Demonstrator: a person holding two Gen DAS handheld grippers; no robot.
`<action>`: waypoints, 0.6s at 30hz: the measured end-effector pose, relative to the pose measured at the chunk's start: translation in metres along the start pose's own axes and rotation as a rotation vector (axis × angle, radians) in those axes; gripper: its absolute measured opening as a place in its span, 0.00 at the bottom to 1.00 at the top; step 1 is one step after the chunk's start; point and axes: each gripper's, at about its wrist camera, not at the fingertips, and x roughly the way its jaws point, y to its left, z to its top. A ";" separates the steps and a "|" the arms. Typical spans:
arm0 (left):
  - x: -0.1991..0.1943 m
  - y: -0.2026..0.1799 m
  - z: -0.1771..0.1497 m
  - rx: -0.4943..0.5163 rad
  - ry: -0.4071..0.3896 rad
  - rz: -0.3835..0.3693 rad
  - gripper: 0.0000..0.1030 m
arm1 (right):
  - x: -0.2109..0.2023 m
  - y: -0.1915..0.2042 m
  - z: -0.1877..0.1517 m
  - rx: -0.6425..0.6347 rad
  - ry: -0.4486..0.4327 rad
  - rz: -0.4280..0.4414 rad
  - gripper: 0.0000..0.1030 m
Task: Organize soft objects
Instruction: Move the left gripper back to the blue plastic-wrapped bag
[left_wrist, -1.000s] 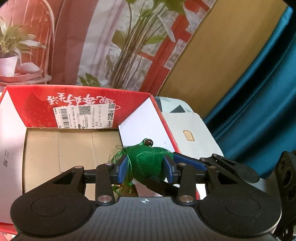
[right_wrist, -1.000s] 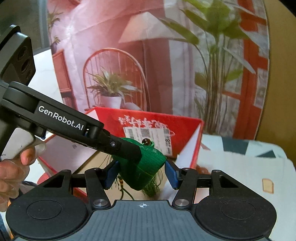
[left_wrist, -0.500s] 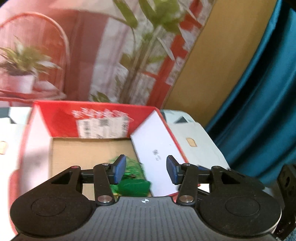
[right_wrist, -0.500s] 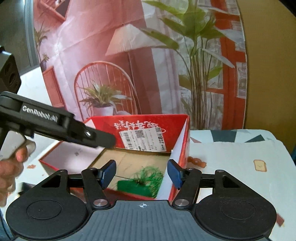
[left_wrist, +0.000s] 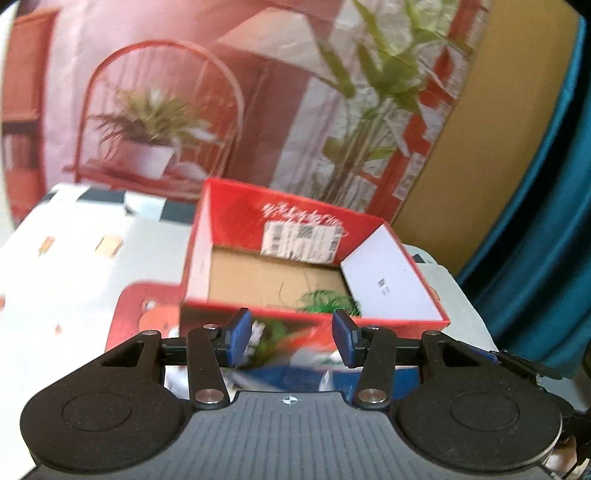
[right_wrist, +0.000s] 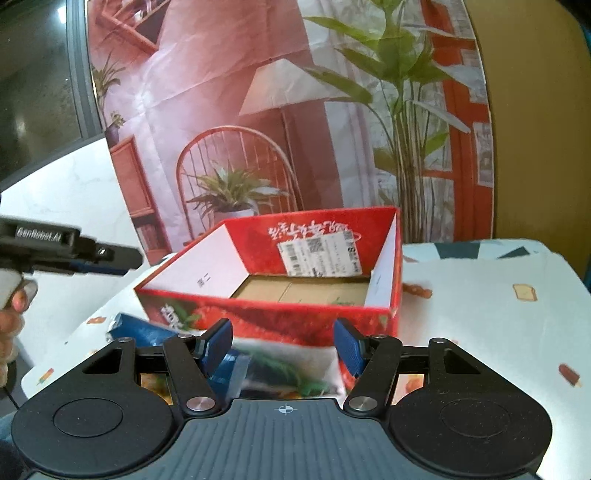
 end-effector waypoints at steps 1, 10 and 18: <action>-0.001 0.002 -0.003 -0.015 0.002 0.000 0.49 | 0.000 0.001 -0.002 0.000 0.006 -0.002 0.56; -0.025 0.015 -0.041 -0.055 -0.033 0.030 0.49 | -0.011 0.014 -0.013 -0.014 0.004 0.010 0.56; -0.027 0.031 -0.067 -0.123 -0.006 0.031 0.49 | -0.015 0.021 -0.037 -0.002 0.058 0.003 0.56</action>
